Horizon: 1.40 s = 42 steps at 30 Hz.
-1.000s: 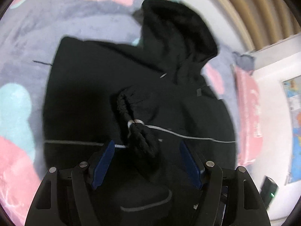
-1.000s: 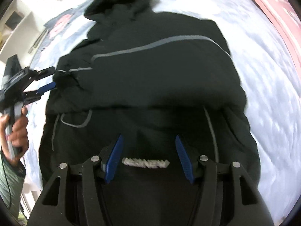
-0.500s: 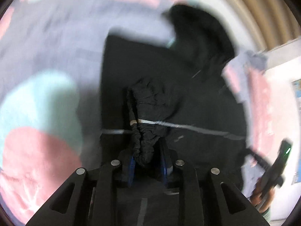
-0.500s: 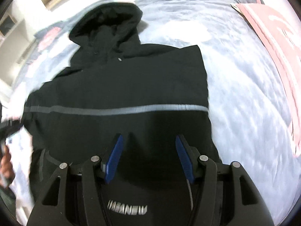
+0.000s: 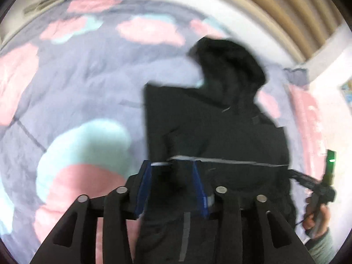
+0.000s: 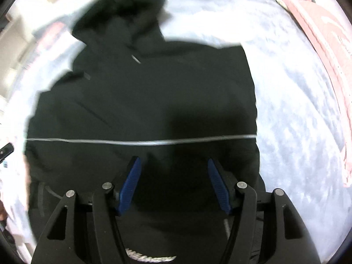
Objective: Fold large clothes
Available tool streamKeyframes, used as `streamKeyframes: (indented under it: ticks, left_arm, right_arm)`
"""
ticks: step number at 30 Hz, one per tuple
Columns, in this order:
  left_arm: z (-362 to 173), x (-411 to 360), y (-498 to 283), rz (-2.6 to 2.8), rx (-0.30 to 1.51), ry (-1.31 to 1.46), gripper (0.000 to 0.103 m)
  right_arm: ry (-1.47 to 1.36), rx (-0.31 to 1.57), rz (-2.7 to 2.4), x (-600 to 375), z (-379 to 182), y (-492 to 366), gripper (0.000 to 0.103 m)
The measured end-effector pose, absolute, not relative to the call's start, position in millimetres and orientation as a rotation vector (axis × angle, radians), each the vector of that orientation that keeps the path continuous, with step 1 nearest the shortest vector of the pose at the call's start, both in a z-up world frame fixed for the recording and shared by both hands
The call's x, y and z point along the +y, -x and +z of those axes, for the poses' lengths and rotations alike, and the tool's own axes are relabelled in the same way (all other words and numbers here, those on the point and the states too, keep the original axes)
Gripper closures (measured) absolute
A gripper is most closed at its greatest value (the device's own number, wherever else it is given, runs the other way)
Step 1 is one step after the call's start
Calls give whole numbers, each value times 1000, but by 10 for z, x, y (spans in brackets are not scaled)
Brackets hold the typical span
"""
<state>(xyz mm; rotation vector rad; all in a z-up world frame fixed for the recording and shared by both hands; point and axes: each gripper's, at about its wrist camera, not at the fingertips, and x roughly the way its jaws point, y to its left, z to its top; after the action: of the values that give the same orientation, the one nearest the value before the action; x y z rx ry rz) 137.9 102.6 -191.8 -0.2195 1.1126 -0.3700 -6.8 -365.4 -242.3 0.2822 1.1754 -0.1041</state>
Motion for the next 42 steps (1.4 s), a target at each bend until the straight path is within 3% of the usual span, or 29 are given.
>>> streamKeyframes:
  ticks: [4, 8, 11, 13, 19, 24, 32, 42]
  left_arm:
    - [-1990, 490, -1346, -487, 1118, 187, 54]
    - [-2530, -11, -1435, -454, 1208, 66, 54]
    - [-3022, 14, -1529, -361, 1296, 86, 55]
    - [-3029, 28, -1505, -367, 1280, 92, 55]
    - [-2730, 41, -1333, -391, 1269, 22, 54]
    - [-2168, 202, -1084, -463, 1193, 34, 54]
    - [-1420, 331, -1104, -461, 1091, 78, 54]
    - [-707, 226, -1472, -450, 970, 49, 54]
  right_arm:
    - [-266, 1179, -31, -3387, -2516, -16, 37]
    - [-197, 1261, -63, -3221, -2907, -115, 37]
    - [-155, 1262, -73, -3099, -3042, -102, 37]
    - [-199, 1260, -74, -3150, -3066, -108, 36]
    - [-190, 1296, -61, -3191, -2993, -87, 36]
    - [-381, 1332, 97, -3223, -2726, 187, 36]
    - [-309, 1216, 90, -3371, -1976, 429, 35]
    - [-359, 991, 68, -3751, -933, -68, 35]
